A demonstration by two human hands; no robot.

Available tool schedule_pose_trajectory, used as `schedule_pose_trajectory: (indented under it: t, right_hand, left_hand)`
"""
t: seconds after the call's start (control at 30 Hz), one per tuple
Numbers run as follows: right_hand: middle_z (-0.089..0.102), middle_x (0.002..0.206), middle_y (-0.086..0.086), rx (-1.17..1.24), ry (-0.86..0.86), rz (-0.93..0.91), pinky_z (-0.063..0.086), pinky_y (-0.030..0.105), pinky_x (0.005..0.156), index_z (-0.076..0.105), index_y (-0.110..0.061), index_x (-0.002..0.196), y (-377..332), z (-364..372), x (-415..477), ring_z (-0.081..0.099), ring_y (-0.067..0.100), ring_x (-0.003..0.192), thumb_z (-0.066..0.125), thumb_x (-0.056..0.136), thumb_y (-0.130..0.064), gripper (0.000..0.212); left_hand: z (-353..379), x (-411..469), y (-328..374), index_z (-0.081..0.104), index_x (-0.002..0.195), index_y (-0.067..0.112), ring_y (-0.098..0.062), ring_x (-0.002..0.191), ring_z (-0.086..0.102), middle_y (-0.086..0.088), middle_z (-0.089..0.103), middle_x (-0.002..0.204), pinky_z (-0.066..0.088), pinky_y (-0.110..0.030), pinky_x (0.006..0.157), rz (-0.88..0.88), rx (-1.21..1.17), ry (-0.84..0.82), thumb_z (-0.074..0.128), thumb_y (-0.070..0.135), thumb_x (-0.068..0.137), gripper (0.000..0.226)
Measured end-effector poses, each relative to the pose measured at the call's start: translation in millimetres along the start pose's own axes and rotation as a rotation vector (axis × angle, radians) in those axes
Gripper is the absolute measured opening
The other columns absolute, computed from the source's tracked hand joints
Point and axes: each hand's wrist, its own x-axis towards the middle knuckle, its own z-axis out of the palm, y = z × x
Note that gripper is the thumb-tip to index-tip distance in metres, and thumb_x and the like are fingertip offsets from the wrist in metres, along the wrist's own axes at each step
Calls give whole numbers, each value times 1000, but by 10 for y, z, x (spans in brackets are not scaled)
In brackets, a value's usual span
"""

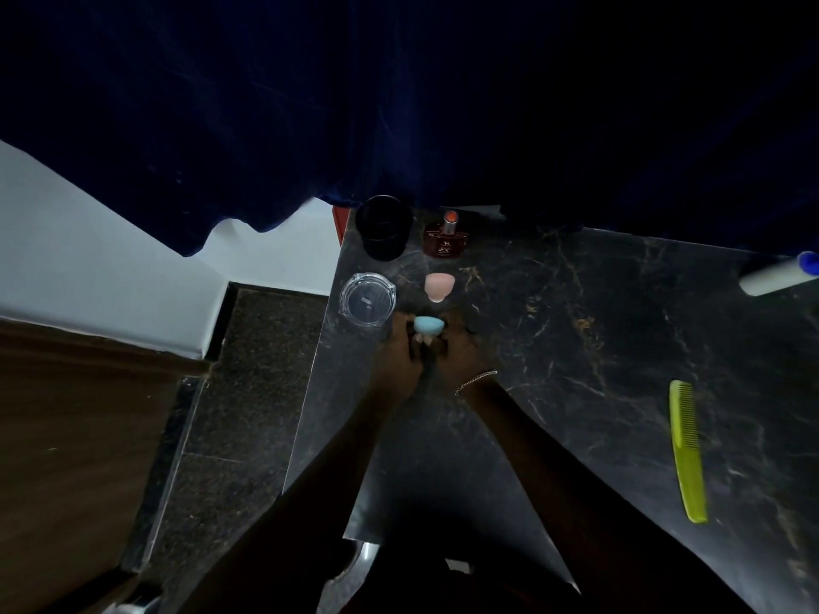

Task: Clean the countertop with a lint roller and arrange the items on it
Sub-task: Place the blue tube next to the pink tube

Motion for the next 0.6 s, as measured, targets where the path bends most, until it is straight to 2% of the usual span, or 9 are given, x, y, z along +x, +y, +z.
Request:
schedule_pose_trajectory:
  t: [0.13,0.17,0.23,0.33,0.43,0.5,0.57,0.6]
  right_hand:
    - [71,107,7,-5,-15,-6,49,30,82,50,-16,122,20,4,-16,67,29,99,63,88,-27,39]
    - [71,109,8,13,-29,-6,52,35,86,49,-15,123,15,-1,-19,67,30,101,63,88,-26,40]
    - [70,113,9,43,-49,-8,52,44,90,49,-15,126,-3,-9,-25,67,31,104,63,88,-25,42]
    - [67,117,10,74,-77,-6,52,47,91,47,-14,128,-13,-16,-41,66,30,107,65,87,-21,45]
    - [63,127,8,69,-89,-3,50,46,97,43,-18,137,7,-48,-110,63,28,114,66,87,-22,55]
    - [55,138,8,31,-66,-16,47,44,105,37,-18,144,42,-88,-191,57,27,123,65,89,-28,63]
    - [47,147,8,-4,-40,-34,41,39,111,32,-18,148,102,-142,-298,51,25,131,64,90,-33,68]
    - [44,149,9,-19,-26,-42,38,39,114,31,-16,149,143,-175,-357,47,25,135,63,91,-36,69]
  left_hand:
    - [-9,-6,2,50,134,5,-27,112,67,-12,70,125,39,-15,87,-6,-24,-16,55,15,103,33]
    - [-13,-12,6,51,134,6,-26,112,68,-11,70,125,40,-16,88,-9,-28,-18,55,14,102,33]
    - [-23,-33,5,52,134,7,-25,112,67,-10,70,125,39,-15,88,-12,-25,-10,56,13,101,33]
    - [-41,-78,-13,52,137,9,-24,114,66,-8,70,127,36,-11,89,-20,-9,4,55,14,102,36]
    - [-65,-158,-21,47,143,11,-23,123,63,-7,66,136,46,-28,105,-55,-22,-19,55,18,103,41]
    - [-82,-241,-42,46,144,12,-24,125,63,-8,65,137,48,-39,109,-60,-11,-14,54,21,104,41]
    - [-105,-363,-77,46,145,15,-24,124,62,-7,64,138,49,-41,108,-53,23,-23,51,26,106,41]
    - [-116,-434,-97,45,145,16,-24,123,62,-7,63,138,47,-37,108,-41,50,-30,50,28,106,41]
